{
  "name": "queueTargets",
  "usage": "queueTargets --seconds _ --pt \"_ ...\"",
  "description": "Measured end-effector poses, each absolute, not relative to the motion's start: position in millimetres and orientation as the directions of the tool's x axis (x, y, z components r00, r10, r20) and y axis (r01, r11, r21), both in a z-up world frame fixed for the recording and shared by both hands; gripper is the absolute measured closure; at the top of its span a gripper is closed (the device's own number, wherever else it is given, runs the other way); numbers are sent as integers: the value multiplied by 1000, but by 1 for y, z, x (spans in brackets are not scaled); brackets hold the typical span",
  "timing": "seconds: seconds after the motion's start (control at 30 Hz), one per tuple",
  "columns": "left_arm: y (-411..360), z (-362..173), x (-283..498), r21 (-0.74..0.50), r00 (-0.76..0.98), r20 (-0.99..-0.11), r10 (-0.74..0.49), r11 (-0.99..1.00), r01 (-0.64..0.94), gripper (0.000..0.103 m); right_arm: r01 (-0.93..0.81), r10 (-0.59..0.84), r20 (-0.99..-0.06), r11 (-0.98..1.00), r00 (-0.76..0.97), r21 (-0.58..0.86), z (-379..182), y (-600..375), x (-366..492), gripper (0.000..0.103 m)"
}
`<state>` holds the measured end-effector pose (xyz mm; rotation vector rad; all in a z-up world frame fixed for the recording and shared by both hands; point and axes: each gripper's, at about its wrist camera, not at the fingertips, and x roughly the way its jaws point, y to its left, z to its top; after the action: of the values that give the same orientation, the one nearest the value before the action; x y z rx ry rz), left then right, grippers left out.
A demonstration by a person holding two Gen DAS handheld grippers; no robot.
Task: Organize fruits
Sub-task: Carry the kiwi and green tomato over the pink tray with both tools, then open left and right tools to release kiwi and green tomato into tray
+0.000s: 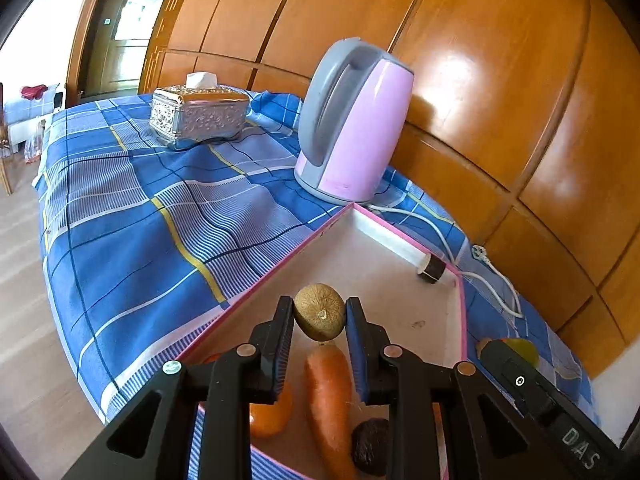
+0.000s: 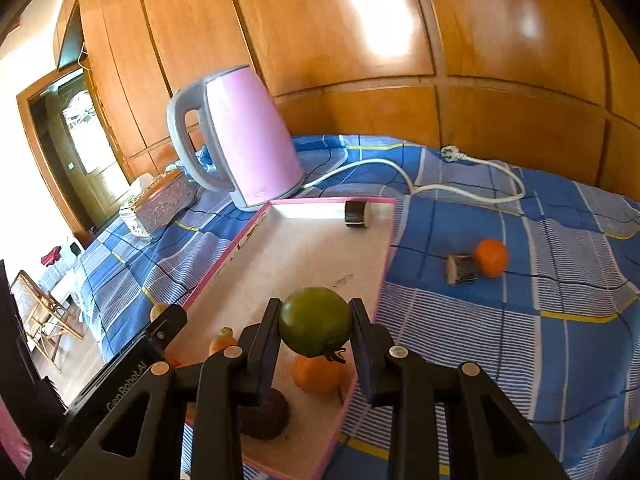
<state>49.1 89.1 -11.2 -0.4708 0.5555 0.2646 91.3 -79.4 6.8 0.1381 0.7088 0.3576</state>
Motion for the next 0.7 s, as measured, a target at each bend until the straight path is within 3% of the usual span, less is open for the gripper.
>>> queueTargets --seconds 0.47,0.7 --pt "81 -17 68 -299 796 -589 136 879 -372 77 -276 400 -620 916 674 292 2 -74 115 68" --pt "81 -21 72 -282 780 -607 150 877 -389 58 -273 424 -621 905 659 328 -4 -74 118 67"
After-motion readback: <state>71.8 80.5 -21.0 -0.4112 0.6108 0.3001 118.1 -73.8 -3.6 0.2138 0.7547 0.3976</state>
